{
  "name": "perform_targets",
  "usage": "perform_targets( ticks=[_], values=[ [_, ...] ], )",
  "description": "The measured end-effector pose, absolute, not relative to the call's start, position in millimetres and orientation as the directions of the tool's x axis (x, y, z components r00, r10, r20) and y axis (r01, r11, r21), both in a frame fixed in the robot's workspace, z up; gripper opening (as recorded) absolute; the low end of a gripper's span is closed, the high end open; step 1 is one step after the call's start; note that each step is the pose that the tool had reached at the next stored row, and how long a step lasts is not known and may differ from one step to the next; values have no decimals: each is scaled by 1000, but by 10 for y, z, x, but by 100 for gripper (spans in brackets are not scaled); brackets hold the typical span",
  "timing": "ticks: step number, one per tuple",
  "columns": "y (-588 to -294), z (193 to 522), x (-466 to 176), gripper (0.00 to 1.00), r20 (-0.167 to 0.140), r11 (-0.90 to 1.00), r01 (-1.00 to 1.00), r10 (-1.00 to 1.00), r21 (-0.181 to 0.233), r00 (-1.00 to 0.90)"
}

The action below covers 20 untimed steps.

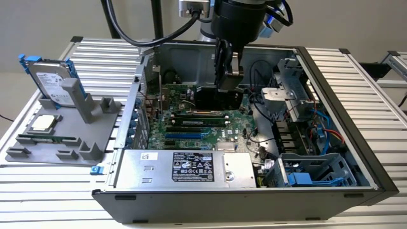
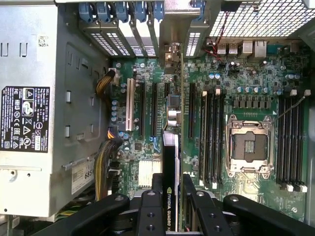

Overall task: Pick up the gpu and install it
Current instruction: 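Insert the gpu into the slot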

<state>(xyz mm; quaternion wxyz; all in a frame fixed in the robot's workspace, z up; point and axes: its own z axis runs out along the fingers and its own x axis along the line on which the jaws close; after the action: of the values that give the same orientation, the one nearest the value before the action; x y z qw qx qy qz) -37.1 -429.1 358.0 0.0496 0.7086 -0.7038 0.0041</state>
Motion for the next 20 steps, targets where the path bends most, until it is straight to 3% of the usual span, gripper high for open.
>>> perform_targets(
  ticks=[20],
  values=[
    [-4291,3486,-371,0,76,-4,-998,-997,65,9]
  ],
)
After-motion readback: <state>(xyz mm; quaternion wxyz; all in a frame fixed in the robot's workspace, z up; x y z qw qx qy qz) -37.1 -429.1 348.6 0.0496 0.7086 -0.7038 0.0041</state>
